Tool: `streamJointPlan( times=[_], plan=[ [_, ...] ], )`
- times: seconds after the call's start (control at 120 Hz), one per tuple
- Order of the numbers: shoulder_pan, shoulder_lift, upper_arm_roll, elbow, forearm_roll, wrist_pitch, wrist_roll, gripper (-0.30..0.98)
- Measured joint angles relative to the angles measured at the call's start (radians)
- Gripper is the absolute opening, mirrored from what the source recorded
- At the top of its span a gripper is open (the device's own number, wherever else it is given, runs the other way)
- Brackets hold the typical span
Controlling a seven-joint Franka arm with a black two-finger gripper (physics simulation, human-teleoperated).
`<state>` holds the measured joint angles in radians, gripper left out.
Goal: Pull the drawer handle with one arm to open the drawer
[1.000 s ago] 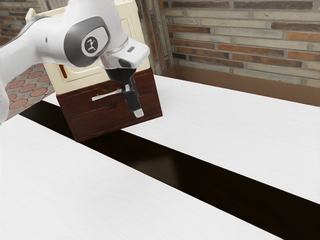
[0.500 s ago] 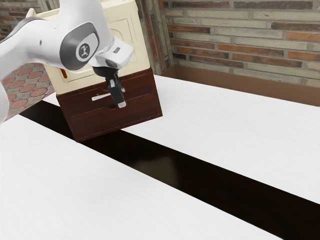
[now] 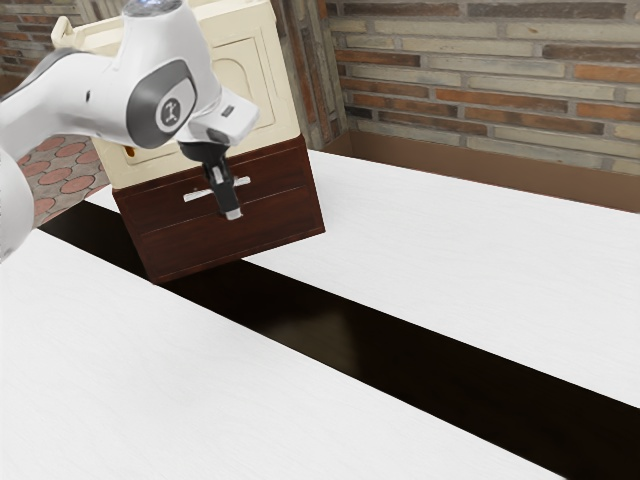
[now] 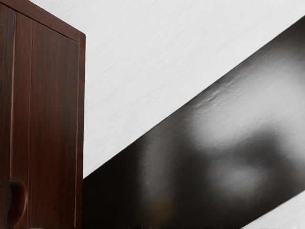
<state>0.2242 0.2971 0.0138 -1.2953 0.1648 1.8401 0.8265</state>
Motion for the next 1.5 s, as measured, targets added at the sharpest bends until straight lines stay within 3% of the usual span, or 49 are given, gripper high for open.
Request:
streamJointPlan(
  times=[0.933,1.5],
  plan=[
    [0.029,0.096,0.054,0.066,0.007,0.132,0.064,0.48],
    [0.038,0.161,0.073,0.088,0.024,0.225,0.081,0.23]
  ],
)
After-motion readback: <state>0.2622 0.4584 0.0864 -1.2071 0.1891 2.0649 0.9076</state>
